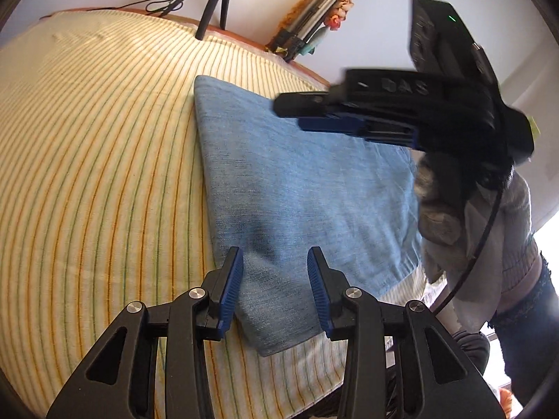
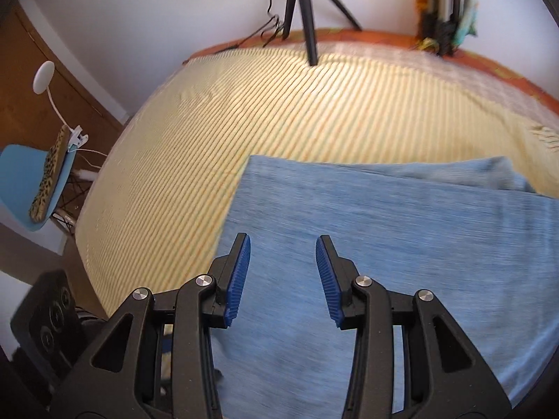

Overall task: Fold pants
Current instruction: 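Close the right tool on the folded jeans edge while the left tool grasps it too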

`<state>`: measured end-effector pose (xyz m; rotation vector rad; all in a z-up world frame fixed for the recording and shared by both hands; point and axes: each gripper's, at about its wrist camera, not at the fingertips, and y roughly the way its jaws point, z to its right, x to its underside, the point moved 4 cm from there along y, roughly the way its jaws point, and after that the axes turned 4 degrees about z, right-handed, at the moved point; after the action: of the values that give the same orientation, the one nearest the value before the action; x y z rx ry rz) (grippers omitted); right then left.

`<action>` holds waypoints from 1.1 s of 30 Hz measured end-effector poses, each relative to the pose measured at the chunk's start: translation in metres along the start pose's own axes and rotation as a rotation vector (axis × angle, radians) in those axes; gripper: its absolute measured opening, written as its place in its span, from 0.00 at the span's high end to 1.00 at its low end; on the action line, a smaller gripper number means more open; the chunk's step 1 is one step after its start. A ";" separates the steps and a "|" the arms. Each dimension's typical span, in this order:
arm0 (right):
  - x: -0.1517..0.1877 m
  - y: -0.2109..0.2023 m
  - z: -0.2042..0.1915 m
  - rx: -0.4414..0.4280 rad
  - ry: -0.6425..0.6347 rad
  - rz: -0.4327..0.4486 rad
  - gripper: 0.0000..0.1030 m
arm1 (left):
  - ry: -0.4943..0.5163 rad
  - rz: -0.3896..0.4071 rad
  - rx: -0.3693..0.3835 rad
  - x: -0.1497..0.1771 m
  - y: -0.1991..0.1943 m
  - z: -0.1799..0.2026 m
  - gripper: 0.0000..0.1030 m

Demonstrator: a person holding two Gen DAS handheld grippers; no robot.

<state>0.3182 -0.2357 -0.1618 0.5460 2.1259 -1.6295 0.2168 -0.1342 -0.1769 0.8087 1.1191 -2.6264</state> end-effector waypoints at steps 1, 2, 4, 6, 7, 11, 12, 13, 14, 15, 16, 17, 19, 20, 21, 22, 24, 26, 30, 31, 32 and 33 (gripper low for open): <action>-0.002 0.007 -0.005 0.004 0.000 -0.015 0.60 | -0.007 0.008 -0.002 0.000 -0.001 -0.001 0.65; -0.004 0.013 -0.012 0.006 -0.004 -0.031 0.59 | -0.008 0.016 -0.002 0.001 -0.003 -0.002 0.65; -0.006 0.024 -0.024 0.000 -0.020 -0.062 0.52 | 0.008 0.020 -0.007 0.004 -0.005 -0.002 0.65; -0.008 0.031 -0.035 0.020 -0.043 -0.086 0.47 | 0.010 0.026 -0.005 0.007 -0.009 -0.002 0.65; -0.009 0.036 -0.040 0.044 -0.062 -0.100 0.47 | 0.006 0.027 -0.002 0.008 -0.011 -0.002 0.65; -0.013 0.052 -0.052 0.134 -0.112 -0.141 0.47 | -0.021 0.033 -0.003 0.013 -0.019 -0.009 0.64; -0.013 0.056 -0.054 0.151 -0.116 -0.159 0.47 | -0.029 0.031 -0.006 0.014 -0.020 -0.011 0.59; -0.013 0.058 -0.054 0.163 -0.116 -0.177 0.47 | -0.038 0.027 -0.005 0.016 -0.021 -0.014 0.58; -0.013 0.063 -0.056 0.173 -0.116 -0.201 0.46 | -0.048 0.024 -0.004 0.017 -0.021 -0.016 0.58; -0.014 0.067 -0.057 0.179 -0.116 -0.221 0.42 | -0.058 0.021 -0.001 0.019 -0.022 -0.018 0.58; -0.013 0.071 -0.059 0.188 -0.118 -0.242 0.40 | -0.063 0.022 0.004 0.020 -0.023 -0.019 0.58; -0.014 0.074 -0.061 0.198 -0.123 -0.253 0.38 | -0.065 0.024 0.006 0.021 -0.024 -0.018 0.58; -0.013 0.080 -0.068 0.242 -0.171 -0.275 0.38 | -0.067 0.018 0.013 0.022 -0.023 -0.017 0.57; -0.012 0.084 -0.070 0.262 -0.205 -0.283 0.39 | -0.071 0.015 0.017 0.022 -0.023 -0.016 0.57; -0.010 0.085 -0.071 0.286 -0.234 -0.286 0.47 | -0.075 0.013 0.020 0.022 -0.023 -0.015 0.56; -0.009 0.086 -0.073 0.312 -0.257 -0.288 0.51 | -0.075 0.011 0.024 0.023 -0.023 -0.014 0.56; -0.007 0.085 -0.074 0.325 -0.280 -0.277 0.74 | -0.065 0.009 0.025 0.022 -0.022 -0.009 0.56; -0.007 0.078 -0.070 0.279 -0.244 -0.270 0.85 | -0.058 0.010 0.022 0.022 -0.021 -0.007 0.56; -0.015 0.058 -0.056 0.193 -0.169 -0.221 0.93 | -0.116 0.010 0.052 0.025 -0.018 -0.011 0.47; -0.017 0.053 -0.052 0.173 -0.149 -0.208 0.93 | -0.123 0.008 0.059 0.024 -0.018 -0.011 0.46; -0.019 0.047 -0.048 0.150 -0.125 -0.192 0.93 | -0.124 0.005 0.062 0.024 -0.018 -0.010 0.46; -0.021 0.044 -0.044 0.142 -0.108 -0.181 0.94 | -0.126 0.004 0.068 0.024 -0.017 -0.008 0.46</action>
<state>0.3555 -0.1838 -0.1757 0.3064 2.0418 -1.8739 0.1940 -0.1152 -0.1843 0.6458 0.9997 -2.6827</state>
